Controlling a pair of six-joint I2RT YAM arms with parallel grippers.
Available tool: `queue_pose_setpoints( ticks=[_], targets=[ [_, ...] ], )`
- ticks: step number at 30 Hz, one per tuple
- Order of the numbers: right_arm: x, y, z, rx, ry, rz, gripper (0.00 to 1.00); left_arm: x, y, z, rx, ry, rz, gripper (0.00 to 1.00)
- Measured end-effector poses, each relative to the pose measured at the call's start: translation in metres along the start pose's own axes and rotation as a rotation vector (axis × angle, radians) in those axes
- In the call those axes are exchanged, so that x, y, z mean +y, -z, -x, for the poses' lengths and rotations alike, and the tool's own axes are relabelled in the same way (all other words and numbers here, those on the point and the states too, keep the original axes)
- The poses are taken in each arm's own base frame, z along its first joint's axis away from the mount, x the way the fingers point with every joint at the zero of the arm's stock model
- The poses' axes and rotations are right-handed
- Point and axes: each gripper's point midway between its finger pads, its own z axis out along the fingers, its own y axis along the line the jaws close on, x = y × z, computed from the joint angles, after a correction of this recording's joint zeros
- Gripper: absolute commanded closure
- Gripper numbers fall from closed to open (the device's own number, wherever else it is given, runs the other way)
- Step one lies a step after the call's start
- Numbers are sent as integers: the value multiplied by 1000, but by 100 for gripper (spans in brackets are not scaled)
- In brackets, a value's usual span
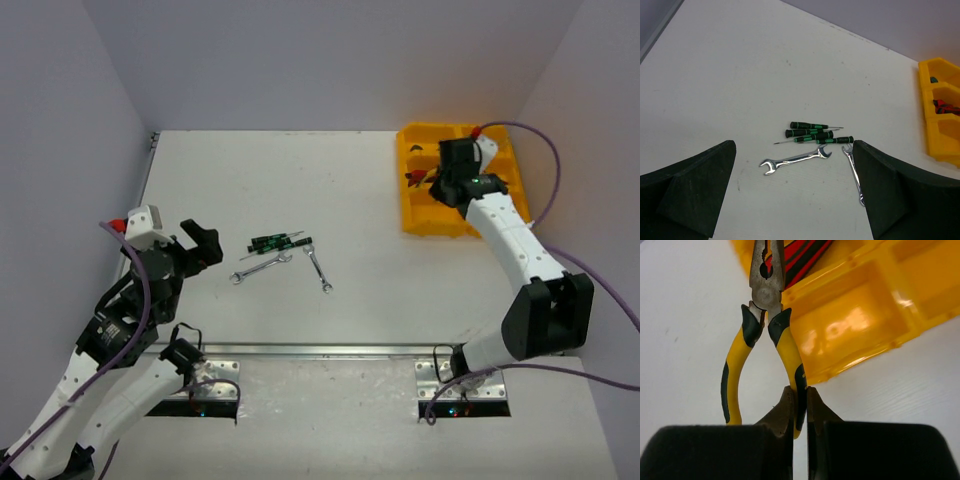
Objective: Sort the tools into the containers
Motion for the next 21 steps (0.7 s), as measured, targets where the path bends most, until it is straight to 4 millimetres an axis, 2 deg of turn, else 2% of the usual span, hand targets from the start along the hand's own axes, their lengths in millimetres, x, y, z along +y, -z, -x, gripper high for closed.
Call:
queue_pose_setpoints(
  ticks=[2, 4, 7, 9, 14, 18, 21],
  targets=[
    [-43, -20, 29, -16, -63, -106, 100, 0, 0, 0, -1, 1, -3, 0],
    [-80, -38, 49, -15, -112, -198, 100, -1, 1, 1, -1, 2, -7, 0],
    [-106, -66, 71, 13, -157, -263, 100, -3, 1, 1, -1, 3, -19, 0],
    [-117, -86, 76, 35, -185, -287, 100, -5, 1, 1, 0, 4, -26, 0],
    [-141, -122, 60, 121, -245, -342, 100, -7, 1, 0, 5, 4, -38, 0],
    [-145, -142, 49, 183, -336, -324, 100, -8, 2, 0, 9, 3, -47, 0],
    [-148, -158, 51, 201, -383, -316, 100, -9, 2, 0, 9, 5, -55, 0]
  ],
)
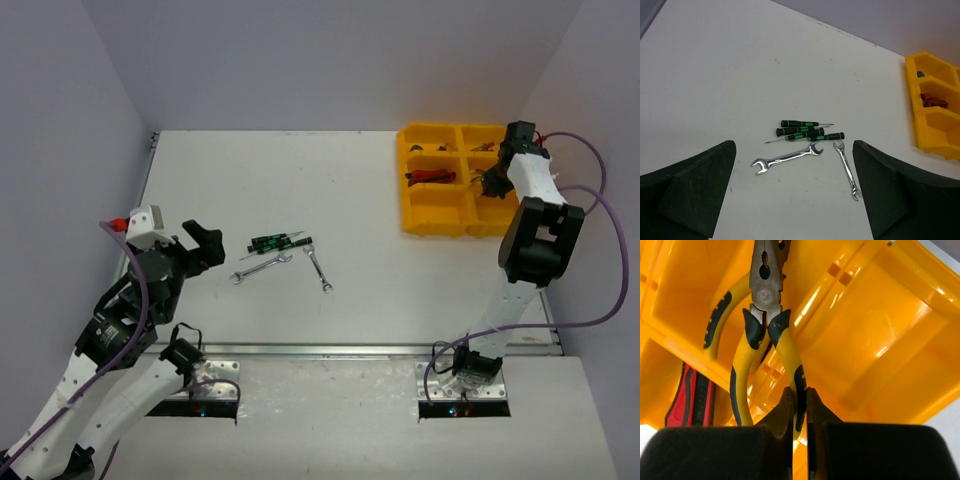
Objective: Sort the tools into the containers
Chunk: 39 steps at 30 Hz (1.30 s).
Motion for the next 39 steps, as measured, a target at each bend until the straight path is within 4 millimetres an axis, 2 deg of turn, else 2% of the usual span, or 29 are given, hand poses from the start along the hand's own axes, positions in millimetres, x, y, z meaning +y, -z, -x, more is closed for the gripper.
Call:
queue_pose_setpoints(
  ticks=[2, 14, 17, 19, 24, 31, 35, 39],
  targets=[
    [1, -8, 4, 3, -19, 0, 100, 0, 1, 1, -2, 2, -3, 0],
    [22, -22, 25, 29, -76, 68, 99, -1, 1, 1, -4, 3, -6, 0],
    [23, -26, 28, 28, -80, 68, 73, -1, 1, 1, -4, 3, -6, 0],
    [22, -28, 30, 28, -84, 67, 46, -1, 1, 1, -4, 3, -6, 0],
    [23, -27, 36, 18, -87, 76, 19, -1, 1, 1, -4, 3, -6, 0],
    [31, -24, 30, 58, -86, 124, 1, -1, 1, 1, -4, 3, -6, 0],
    [38, -18, 20, 91, -79, 190, 1, -1, 0, 0, -2, 1, -5, 0],
    [40, 5, 7, 106, -70, 278, 1, -2, -2, -1, 6, -5, 1, 0]
  ],
)
